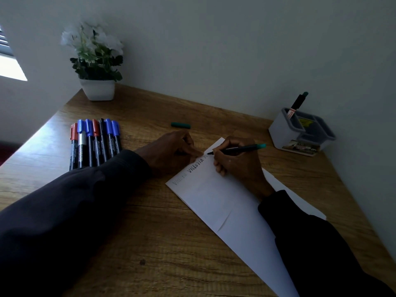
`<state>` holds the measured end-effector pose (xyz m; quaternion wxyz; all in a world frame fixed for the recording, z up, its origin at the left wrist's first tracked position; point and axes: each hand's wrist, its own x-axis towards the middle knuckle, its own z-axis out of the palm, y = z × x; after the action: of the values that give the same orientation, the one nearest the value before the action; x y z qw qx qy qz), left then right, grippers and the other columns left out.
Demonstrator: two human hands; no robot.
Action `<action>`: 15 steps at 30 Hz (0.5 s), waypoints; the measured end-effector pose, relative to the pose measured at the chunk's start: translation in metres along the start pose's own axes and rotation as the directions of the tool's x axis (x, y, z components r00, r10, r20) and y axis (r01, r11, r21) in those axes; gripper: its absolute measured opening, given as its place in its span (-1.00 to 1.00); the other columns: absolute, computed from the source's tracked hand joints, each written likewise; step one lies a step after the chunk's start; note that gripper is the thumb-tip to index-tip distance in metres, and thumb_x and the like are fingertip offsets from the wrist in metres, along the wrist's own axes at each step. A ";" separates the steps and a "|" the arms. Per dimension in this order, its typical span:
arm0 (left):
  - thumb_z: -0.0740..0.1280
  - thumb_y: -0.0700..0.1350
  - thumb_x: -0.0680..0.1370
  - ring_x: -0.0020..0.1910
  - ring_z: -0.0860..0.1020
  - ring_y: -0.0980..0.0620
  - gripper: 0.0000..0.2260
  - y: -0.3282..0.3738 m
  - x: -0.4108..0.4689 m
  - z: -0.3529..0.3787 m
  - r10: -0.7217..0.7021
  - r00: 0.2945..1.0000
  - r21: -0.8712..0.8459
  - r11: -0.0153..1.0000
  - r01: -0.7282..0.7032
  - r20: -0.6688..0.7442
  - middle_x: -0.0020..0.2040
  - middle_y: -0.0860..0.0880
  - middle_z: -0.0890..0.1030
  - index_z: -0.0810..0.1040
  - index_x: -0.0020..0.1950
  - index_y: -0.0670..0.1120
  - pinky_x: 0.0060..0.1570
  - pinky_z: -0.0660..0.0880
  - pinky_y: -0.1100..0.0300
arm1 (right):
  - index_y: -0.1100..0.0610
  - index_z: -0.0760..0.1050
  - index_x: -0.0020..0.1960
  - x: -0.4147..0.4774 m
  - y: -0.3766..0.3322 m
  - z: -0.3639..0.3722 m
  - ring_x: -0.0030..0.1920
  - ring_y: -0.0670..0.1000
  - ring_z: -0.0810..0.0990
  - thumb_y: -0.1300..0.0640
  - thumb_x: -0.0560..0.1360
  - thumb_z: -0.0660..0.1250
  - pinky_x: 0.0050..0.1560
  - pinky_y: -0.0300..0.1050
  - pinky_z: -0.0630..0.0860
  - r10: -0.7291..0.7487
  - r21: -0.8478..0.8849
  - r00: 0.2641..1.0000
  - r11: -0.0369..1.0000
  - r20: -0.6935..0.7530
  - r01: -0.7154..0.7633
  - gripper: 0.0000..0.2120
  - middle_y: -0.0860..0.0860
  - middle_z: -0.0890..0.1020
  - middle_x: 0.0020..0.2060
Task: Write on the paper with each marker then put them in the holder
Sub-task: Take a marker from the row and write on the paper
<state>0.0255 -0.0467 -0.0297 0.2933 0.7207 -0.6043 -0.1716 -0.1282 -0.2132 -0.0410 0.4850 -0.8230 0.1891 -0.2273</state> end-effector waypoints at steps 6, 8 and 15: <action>0.32 -0.11 0.58 0.04 0.45 0.18 -0.77 -0.001 0.000 0.001 0.002 1.000 0.011 1.000 -0.002 -0.007 0.11 0.12 0.42 0.55 0.15 0.20 -0.12 0.40 0.57 | 0.30 0.59 -0.17 -0.001 -0.001 0.001 -0.43 0.17 0.65 0.32 0.54 0.42 -0.43 -0.06 0.59 0.007 0.009 1.000 1.000 -0.023 -0.007 -0.88 0.20 0.68 -0.35; 0.32 -0.12 0.58 0.06 0.50 0.15 -0.75 0.001 -0.001 0.000 -0.004 1.000 -0.042 0.999 0.004 -0.011 0.11 0.10 0.46 0.48 0.00 0.28 -0.14 0.44 0.55 | 0.32 0.59 -0.16 0.000 0.000 0.000 -0.44 0.15 0.65 0.33 0.54 0.43 -0.46 -0.05 0.60 -0.030 0.029 0.999 0.999 -0.020 0.031 -0.90 0.20 0.68 -0.35; 0.33 -0.13 0.58 0.06 0.52 0.13 -0.68 0.003 -0.001 0.000 -0.014 1.000 -0.082 0.997 0.013 -0.018 0.01 0.21 0.45 0.35 -0.10 0.33 -0.16 0.46 0.54 | 0.33 0.59 -0.12 0.001 0.002 0.001 -0.44 0.11 0.66 0.32 0.55 0.42 -0.45 -0.07 0.61 -0.045 0.037 0.999 0.998 -0.011 0.045 -0.91 0.17 0.68 -0.34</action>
<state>0.0229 -0.0466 -0.0281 0.3269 0.7137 -0.5891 -0.1916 -0.1276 -0.2141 -0.0432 0.4941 -0.8166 0.1689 -0.2458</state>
